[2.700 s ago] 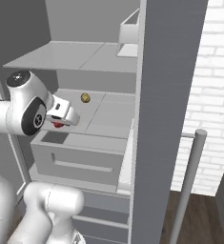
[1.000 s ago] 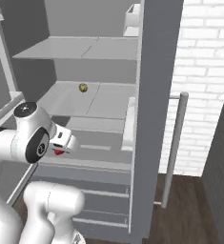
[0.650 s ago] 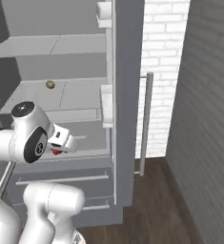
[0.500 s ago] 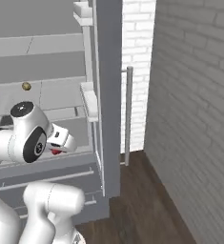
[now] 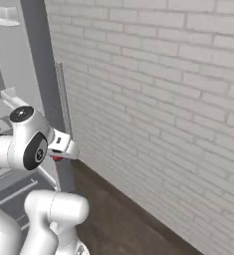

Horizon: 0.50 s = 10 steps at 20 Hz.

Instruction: Take the strawberry from the fridge and place it on top of the pancake, located on the dining counter.

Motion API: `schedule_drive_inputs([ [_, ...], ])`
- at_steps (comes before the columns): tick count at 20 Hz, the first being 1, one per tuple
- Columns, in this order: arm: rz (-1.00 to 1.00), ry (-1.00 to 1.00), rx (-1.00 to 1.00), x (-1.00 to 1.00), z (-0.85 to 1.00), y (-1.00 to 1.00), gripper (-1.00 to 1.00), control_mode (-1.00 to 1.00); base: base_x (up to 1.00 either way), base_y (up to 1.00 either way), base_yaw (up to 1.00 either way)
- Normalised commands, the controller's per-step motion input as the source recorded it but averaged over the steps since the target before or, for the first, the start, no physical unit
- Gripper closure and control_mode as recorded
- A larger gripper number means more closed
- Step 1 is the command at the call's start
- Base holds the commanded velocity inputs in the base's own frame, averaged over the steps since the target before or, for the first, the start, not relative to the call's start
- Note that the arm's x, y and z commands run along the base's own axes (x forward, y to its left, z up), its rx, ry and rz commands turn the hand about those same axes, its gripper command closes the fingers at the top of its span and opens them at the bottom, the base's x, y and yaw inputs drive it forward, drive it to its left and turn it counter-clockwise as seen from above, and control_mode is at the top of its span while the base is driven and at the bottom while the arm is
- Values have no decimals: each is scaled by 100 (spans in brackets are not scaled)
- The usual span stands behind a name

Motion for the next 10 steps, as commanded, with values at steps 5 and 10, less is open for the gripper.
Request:
schedule_drive_inputs([
  [5, 0, 0, 0, 0, 0, 0, 100, 100, -7, -17, -87],
  [10, 0, 0, 0, 0, 0, 0, 100, 100, -2, -25, -86],
])
